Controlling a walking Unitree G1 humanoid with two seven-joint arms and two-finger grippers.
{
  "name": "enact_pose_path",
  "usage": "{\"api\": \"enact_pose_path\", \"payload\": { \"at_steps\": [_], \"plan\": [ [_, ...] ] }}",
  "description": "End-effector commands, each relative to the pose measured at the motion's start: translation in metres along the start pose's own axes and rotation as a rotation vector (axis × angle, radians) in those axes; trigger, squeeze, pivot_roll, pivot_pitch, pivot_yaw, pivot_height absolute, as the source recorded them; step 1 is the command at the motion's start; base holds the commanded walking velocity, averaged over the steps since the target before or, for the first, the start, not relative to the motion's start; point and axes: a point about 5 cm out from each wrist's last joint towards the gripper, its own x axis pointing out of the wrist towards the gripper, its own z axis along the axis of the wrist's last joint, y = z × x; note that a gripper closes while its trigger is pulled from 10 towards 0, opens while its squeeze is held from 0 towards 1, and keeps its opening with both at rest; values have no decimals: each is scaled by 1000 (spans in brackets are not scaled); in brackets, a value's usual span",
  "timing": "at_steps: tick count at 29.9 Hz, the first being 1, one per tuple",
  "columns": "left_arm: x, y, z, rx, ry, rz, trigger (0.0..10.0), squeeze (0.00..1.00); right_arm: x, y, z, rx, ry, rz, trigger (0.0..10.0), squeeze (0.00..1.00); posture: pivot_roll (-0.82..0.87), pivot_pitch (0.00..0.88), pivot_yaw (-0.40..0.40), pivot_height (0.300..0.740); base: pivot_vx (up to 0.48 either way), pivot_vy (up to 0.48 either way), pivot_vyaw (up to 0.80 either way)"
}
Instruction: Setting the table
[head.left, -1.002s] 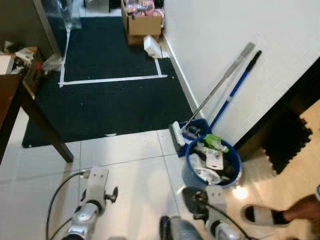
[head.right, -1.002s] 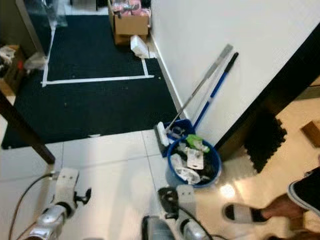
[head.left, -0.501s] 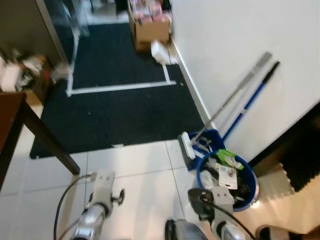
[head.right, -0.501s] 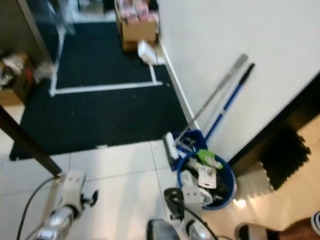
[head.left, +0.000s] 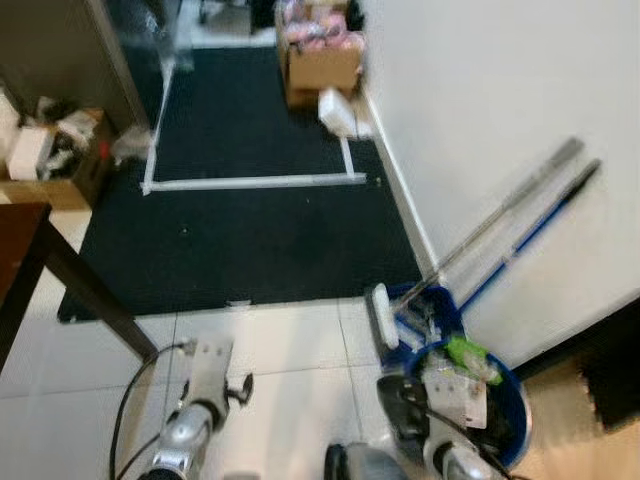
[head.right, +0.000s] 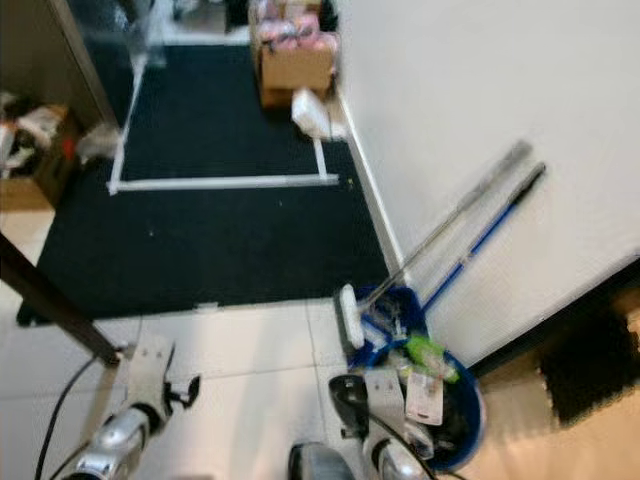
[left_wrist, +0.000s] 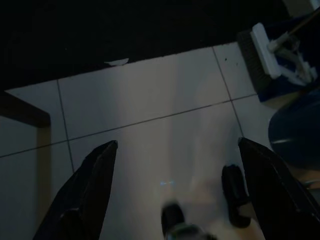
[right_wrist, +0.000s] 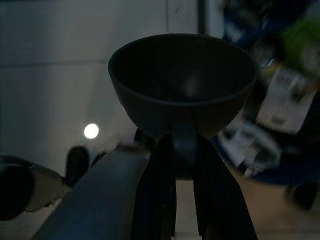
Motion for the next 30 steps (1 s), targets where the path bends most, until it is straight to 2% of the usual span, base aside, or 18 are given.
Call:
{"api": "enact_pose_path", "payload": {
  "at_steps": [1, 3, 7, 22, 24, 30],
  "plan": [
    [-4, 3, -11, -2, 39, 9, 10000, 0, -2, 5, -10, 0, 31, 15, 10000, 0, 60, 59, -14, 740, 266, 0, 0],
    [-4, 4, -11, -2, 39, 9, 10000, 0, -2, 6, -10, -5, 31, 19, 10000, 0, 60, 59, -14, 740, 266, 0, 0],
    [-4, 6, -9, -2, 36, 12, 10000, 0, 0, 10, -7, -34, 32, 44, 10000, 0, 66, 56, -18, 740, 265, 0, 800],
    [-5, 6, -13, -4, 45, 19, 10000, 0, -1, 12, -11, -33, 47, 67, 10000, 0, 70, 61, -20, 740, 258, 0, 800],
    [-6, 6, -14, -5, 47, 21, 10000, 0, -1, 11, -12, -3, 49, 51, 10000, 0, 71, 64, -22, 740, 246, 0, 0],
    [-6, 7, -15, -6, 50, 25, 10000, 0, -1, 11, -12, -4, 52, 51, 10000, 0, 73, 66, -26, 740, 122, 0, 0]
  ]
}}
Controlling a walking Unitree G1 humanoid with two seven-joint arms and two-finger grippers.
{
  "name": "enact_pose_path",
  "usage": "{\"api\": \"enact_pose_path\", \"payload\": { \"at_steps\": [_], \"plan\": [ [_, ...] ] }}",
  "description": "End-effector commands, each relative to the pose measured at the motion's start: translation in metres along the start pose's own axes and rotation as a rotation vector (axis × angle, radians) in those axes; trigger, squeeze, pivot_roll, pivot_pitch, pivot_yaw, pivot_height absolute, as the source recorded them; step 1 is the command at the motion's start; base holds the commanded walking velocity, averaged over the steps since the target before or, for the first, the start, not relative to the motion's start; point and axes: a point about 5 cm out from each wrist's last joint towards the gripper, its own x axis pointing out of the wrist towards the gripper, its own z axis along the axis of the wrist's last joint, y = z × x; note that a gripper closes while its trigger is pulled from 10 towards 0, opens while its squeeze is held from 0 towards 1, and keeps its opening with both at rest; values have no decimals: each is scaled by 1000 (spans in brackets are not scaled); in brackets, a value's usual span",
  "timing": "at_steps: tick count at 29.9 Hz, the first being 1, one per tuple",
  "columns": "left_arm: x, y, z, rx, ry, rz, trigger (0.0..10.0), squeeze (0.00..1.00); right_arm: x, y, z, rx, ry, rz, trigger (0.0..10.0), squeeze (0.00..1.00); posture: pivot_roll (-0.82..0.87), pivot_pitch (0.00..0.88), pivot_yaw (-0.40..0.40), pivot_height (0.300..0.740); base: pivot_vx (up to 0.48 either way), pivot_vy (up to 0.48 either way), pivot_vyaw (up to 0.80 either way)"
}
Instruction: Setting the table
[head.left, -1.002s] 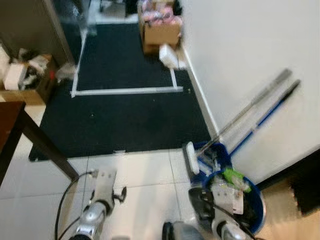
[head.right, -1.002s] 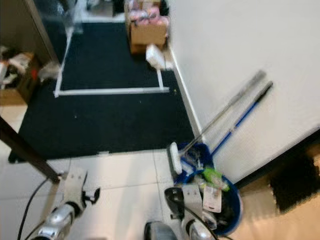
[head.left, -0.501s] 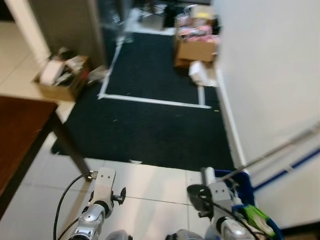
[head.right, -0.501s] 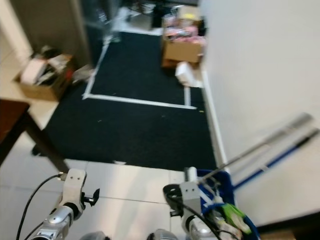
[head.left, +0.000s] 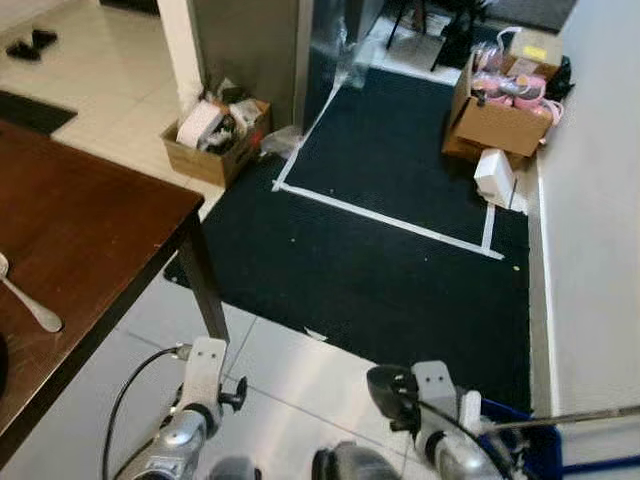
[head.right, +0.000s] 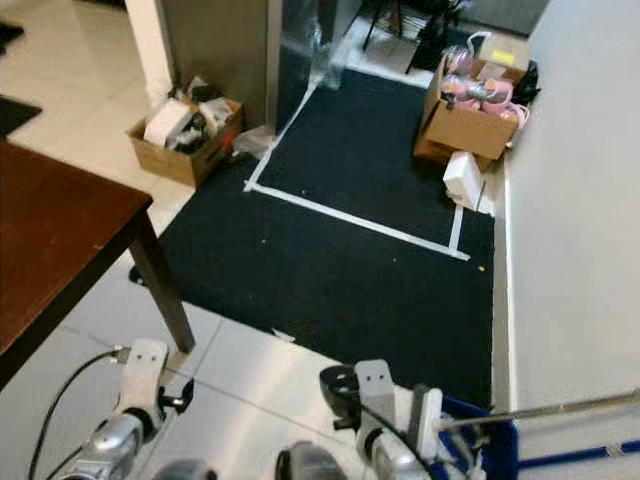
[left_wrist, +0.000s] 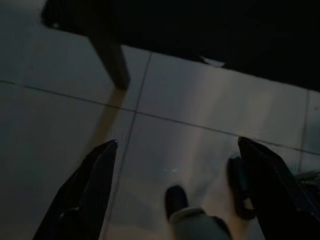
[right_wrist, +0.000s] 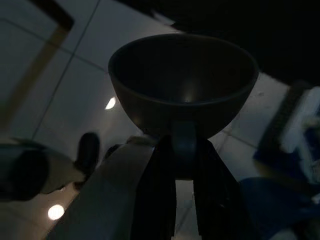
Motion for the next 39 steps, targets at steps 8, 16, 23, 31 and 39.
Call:
{"api": "enact_pose_path", "payload": {
  "at_steps": [8, 16, 23, 31, 39],
  "plan": [
    [-5, -2, -18, 6, 80, 9, 10000, 0, -2, -6, -4, 8, 23, -18, 10000, 0, 79, 73, -34, 740, 0, 0, 0],
    [-7, 0, -21, 12, 91, 15, 10000, 0, -2, -6, -5, 11, 26, -18, 10000, 0, 78, 78, -32, 740, 0, 0, 0],
    [-6, 1, -19, 21, 93, 17, 10000, 0, -2, -4, -6, -18, 32, -5, 10000, 0, 74, 77, -29, 740, 0, 0, 0],
    [-5, -1, -19, 25, 108, 10, 10000, 0, -2, -2, -6, -24, 36, 9, 10000, 0, 75, 78, -31, 740, 0, 0, 800],
    [-6, -1, -23, 21, 130, 14, 10000, 0, -1, -1, -3, -27, 33, 14, 10000, 0, 77, 76, -35, 740, 0, 0, 800]
  ]
}}
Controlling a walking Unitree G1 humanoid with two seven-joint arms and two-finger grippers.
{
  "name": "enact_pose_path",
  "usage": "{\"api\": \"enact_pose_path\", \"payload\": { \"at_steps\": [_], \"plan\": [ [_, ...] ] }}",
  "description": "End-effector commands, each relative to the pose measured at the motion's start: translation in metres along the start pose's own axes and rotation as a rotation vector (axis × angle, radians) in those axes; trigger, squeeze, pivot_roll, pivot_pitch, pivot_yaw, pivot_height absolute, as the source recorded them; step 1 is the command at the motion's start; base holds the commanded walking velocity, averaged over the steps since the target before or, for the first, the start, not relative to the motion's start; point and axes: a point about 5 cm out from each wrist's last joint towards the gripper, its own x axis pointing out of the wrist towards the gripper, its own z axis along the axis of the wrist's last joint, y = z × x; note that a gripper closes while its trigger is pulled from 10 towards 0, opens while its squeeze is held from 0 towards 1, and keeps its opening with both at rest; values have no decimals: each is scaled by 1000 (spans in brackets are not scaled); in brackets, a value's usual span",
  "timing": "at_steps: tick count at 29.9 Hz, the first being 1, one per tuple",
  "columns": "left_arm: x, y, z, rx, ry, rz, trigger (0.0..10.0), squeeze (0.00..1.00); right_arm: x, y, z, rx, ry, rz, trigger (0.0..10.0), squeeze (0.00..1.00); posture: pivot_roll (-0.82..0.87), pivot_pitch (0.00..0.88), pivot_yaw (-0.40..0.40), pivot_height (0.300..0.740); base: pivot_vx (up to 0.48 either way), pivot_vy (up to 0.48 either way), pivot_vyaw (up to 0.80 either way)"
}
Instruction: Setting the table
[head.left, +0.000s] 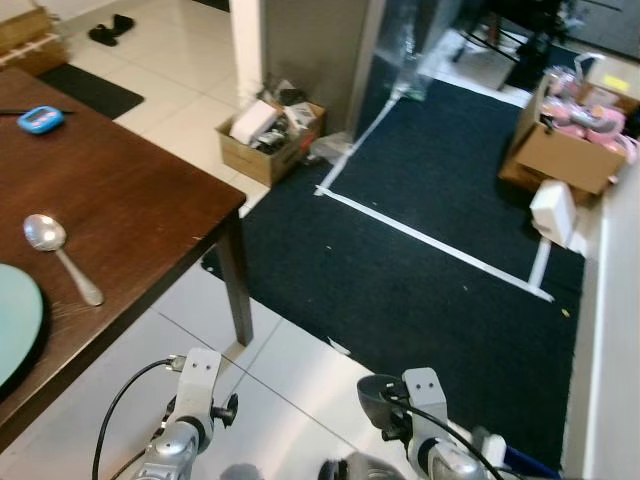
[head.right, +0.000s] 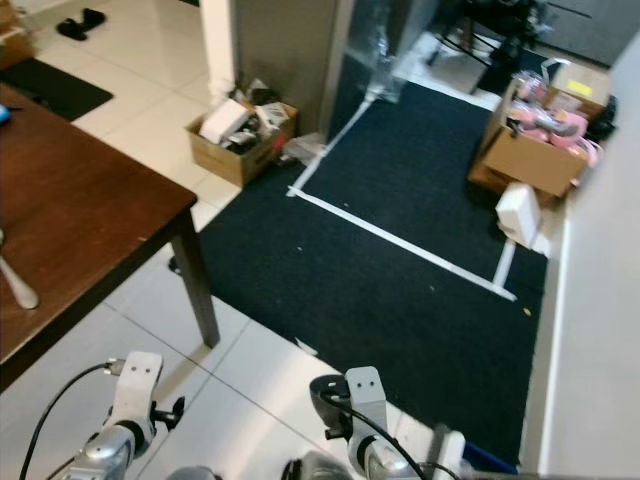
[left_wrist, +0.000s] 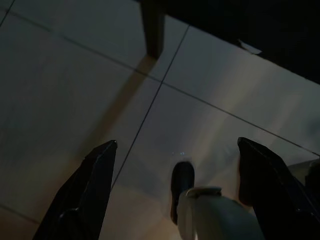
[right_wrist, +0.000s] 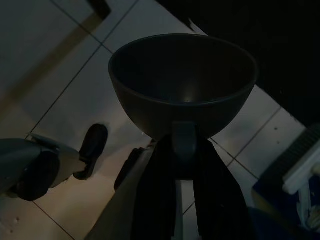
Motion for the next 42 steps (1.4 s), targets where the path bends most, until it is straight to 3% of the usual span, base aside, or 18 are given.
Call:
{"api": "enact_pose_path", "payload": {
  "at_steps": [1, 27, 42],
  "plan": [
    [-2, -1, -9, 6, 39, -4, 10000, 0, -1, -1, -2, -7, 13, 0, 10000, 0, 77, 76, -35, 740, 0, 0, 800],
    [-2, -5, -11, 23, 70, -30, 10000, 0, -3, -7, -5, -13, 26, -7, 10000, 0, 69, 61, -34, 740, 0, 0, 800],
    [-3, -4, -14, 19, 79, -20, 10000, 0, -1, -10, 4, -23, -3, 4, 10000, 0, 65, 71, -36, 740, 0, 0, 800]
  ]
}}
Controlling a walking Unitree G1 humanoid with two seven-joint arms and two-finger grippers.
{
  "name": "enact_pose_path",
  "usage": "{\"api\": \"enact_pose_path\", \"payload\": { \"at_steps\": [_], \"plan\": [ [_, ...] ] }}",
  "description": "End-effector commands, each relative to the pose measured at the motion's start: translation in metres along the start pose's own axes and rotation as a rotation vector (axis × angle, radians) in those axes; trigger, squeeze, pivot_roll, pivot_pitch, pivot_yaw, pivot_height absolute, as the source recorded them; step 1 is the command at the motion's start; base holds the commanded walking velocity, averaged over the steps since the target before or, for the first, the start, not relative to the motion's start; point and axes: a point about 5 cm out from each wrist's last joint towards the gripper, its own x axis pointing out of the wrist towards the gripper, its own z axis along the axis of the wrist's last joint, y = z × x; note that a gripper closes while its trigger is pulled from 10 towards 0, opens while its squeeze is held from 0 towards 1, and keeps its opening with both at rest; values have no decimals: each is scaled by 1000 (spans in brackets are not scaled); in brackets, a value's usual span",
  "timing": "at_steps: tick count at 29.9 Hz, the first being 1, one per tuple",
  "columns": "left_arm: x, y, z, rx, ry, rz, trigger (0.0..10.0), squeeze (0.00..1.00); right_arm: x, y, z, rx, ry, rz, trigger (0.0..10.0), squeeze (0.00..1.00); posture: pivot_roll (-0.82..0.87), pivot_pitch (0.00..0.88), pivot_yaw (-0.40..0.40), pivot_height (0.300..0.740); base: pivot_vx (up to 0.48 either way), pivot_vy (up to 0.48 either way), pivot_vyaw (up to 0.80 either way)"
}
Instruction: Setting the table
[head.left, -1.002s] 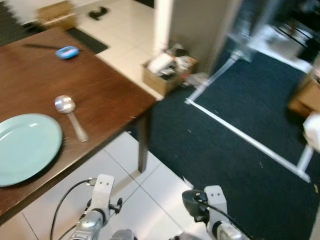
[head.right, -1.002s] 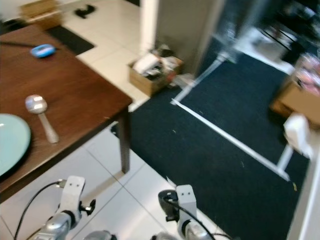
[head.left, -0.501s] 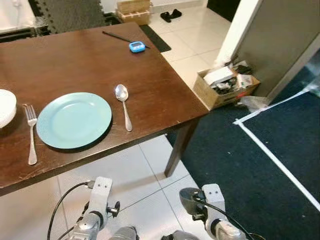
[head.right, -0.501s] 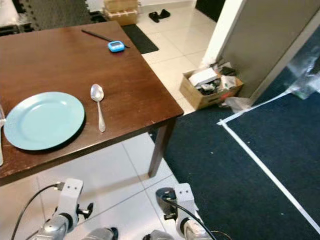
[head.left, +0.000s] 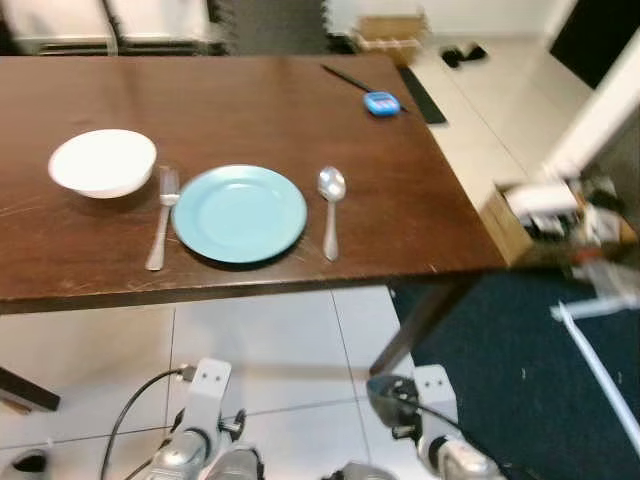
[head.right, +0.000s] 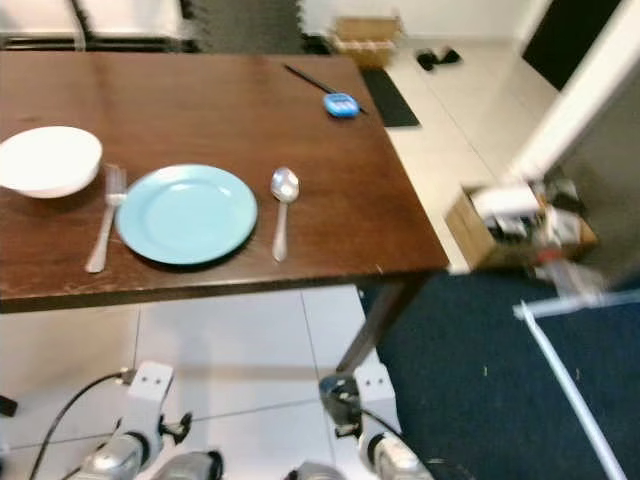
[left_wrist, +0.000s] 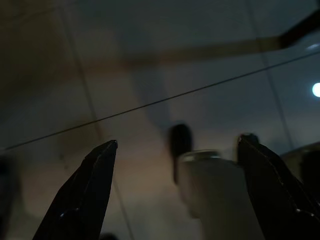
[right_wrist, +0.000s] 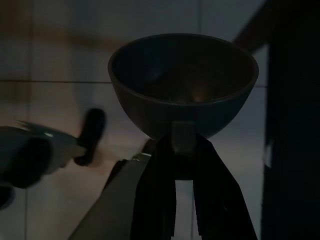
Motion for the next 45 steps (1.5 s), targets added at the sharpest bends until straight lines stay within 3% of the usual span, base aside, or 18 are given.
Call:
{"api": "enact_pose_path", "payload": {
  "at_steps": [1, 32, 43, 45],
  "plan": [
    [-1, -3, -5, -11, 19, -3, 10000, 0, -2, -3, -6, 0, 17, -2, 10000, 0, 65, 71, -36, 740, 0, 0, 800],
    [-1, -6, -8, -47, 29, 2, 10000, 0, -6, -16, -3, -23, 2, -13, 10000, 0, 42, 102, -44, 740, 0, 0, 800],
    [0, -11, -5, -50, 20, -40, 10000, 0, -7, -20, -4, 9, -7, -42, 10000, 0, 30, 100, -40, 740, 0, 0, 0],
    [0, -12, -4, -18, 17, -54, 10000, 0, -7, -20, -4, 10, -7, -43, 10000, 0, 29, 100, -41, 740, 0, -446, 0]
  ]
}}
